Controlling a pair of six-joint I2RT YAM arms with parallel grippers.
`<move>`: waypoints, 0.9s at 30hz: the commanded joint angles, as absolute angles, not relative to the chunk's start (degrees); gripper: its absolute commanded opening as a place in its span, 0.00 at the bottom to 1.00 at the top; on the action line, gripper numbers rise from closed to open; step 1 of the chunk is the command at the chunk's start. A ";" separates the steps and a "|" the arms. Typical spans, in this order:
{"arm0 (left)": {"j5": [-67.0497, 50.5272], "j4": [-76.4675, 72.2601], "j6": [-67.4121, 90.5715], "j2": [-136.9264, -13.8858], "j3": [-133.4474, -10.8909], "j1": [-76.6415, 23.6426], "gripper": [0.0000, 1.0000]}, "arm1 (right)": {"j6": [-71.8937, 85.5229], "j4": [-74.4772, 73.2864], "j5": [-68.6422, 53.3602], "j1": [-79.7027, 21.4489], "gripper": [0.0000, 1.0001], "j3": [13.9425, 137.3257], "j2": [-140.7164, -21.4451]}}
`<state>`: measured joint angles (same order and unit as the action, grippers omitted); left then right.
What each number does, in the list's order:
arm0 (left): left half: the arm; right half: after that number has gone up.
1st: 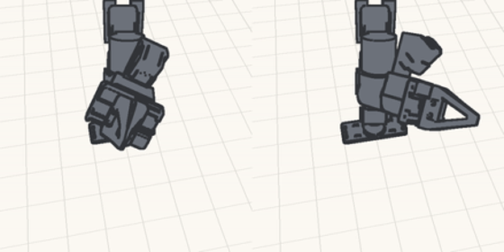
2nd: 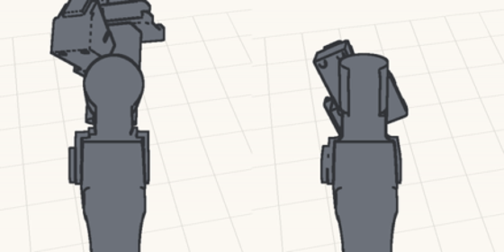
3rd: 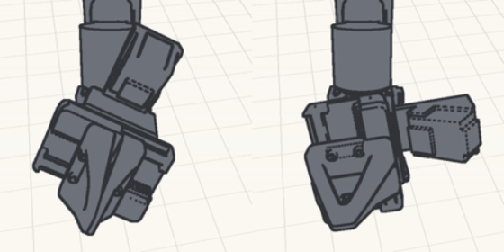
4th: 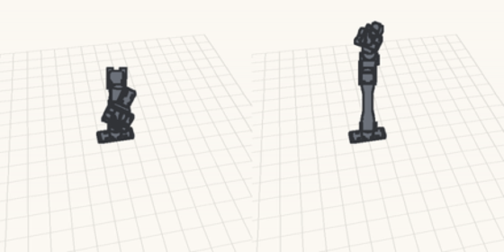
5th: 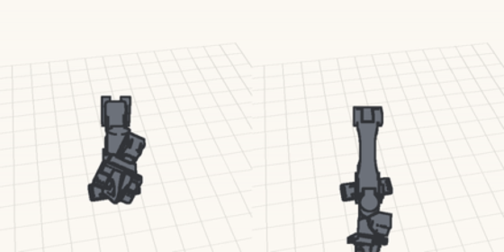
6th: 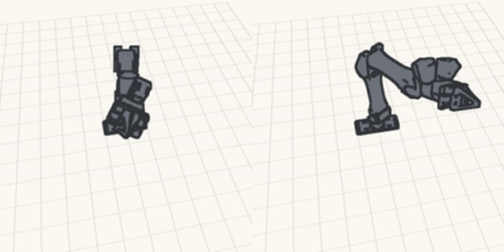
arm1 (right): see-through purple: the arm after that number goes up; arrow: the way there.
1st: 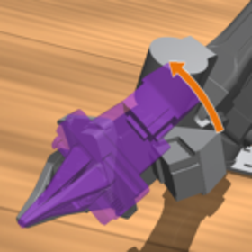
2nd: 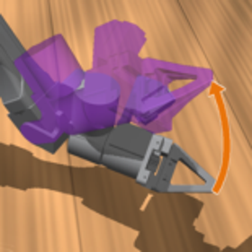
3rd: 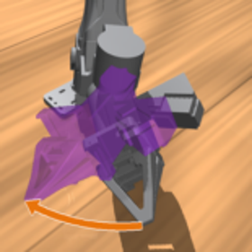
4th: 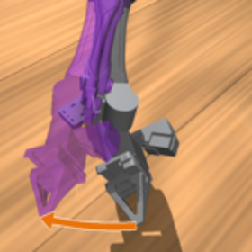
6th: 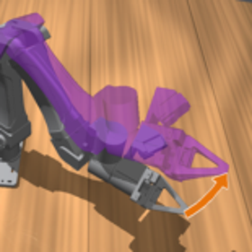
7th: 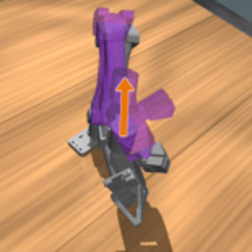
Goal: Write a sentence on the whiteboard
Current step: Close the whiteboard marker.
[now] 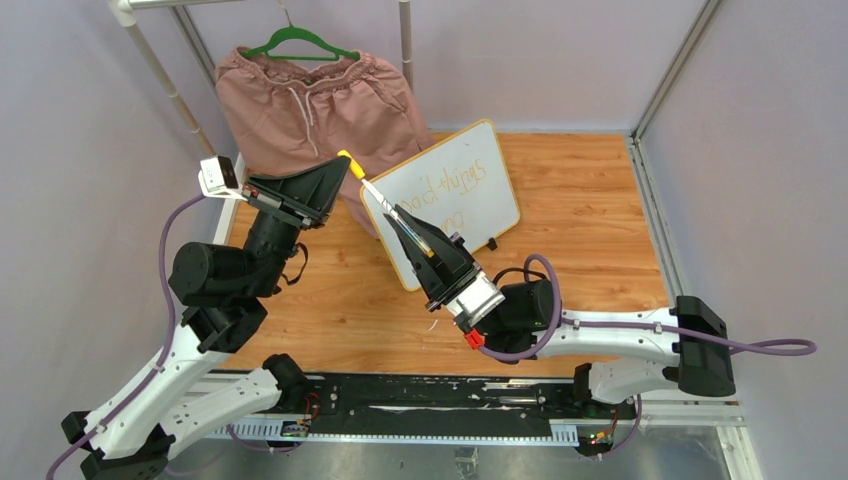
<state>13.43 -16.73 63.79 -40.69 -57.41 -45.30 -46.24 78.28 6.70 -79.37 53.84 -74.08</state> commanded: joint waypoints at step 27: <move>14.51 -18.63 62.74 -38.75 -56.47 -45.70 0.00 | -45.16 80.84 7.30 -78.84 0.00 55.92 -74.38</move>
<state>12.93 -17.72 64.07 -39.88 -56.95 -45.30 -46.00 78.00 7.11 -79.35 55.02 -75.42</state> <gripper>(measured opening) 0.196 0.149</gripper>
